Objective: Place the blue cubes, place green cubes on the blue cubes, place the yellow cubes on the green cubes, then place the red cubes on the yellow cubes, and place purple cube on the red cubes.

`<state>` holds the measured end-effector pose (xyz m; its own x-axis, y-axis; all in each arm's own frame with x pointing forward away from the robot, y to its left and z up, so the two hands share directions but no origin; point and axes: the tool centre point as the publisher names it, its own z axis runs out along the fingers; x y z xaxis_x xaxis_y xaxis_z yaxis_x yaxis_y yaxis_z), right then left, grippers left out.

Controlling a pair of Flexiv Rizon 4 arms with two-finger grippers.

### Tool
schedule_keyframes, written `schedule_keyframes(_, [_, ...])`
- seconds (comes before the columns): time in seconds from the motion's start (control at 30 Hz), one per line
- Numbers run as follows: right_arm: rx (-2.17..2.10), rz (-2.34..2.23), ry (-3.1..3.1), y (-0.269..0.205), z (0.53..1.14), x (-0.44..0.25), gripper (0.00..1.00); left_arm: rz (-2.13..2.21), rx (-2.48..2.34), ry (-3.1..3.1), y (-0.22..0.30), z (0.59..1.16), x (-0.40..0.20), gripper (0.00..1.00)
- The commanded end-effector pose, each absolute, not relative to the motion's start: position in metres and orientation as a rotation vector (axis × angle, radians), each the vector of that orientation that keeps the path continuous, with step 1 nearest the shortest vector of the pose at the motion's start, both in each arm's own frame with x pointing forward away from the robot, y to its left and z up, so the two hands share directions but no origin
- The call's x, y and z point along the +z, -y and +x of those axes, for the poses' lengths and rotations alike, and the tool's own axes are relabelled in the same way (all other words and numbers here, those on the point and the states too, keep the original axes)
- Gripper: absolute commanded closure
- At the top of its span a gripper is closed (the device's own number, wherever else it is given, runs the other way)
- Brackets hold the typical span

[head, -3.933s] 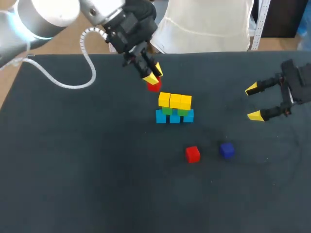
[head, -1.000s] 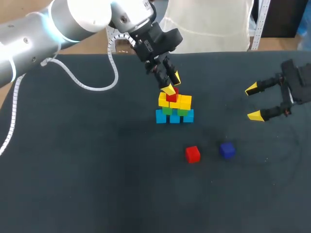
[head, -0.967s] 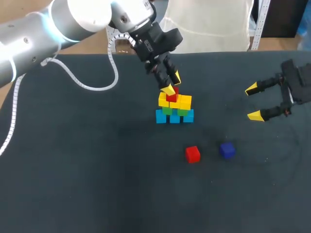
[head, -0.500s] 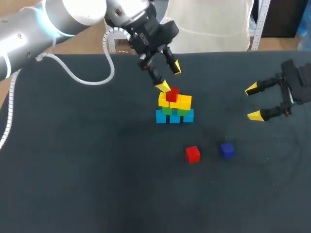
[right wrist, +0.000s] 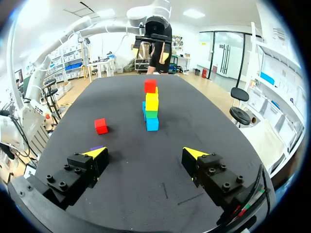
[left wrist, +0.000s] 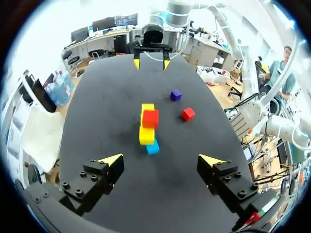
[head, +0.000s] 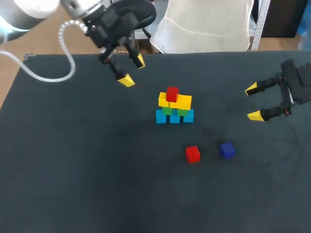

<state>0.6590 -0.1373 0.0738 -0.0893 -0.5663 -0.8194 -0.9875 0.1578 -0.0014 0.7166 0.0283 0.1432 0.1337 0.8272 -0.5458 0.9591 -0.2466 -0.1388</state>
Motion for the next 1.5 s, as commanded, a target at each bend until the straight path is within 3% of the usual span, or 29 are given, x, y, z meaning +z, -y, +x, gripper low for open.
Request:
schedule_keyframes(0.03, [0.777, -1.491, -1.743, 0.137, 0.66, 0.073, 0.0, 2.009, -0.623, -1.765, -0.061, 0.684, 0.143, 0.0])
schedule_keyframes(0.37, [0.777, -1.491, -1.743, 0.137, 0.66, 0.073, 0.0, 1.922, -0.624, -1.779, -0.097, 0.669, 0.139, 0.0])
schedule_keyframes(1.27, [0.777, -1.491, -1.743, 0.137, 0.66, 0.073, 0.0, 1.913, -0.621, -1.761, -0.099, 0.665, 0.141, 0.0])
schedule_keyframes(1.5, [0.778, -1.632, -1.619, 0.093, 0.651, 0.085, 0.0, 1.913, -0.621, -1.761, -0.099, 0.665, 0.141, 0.0])
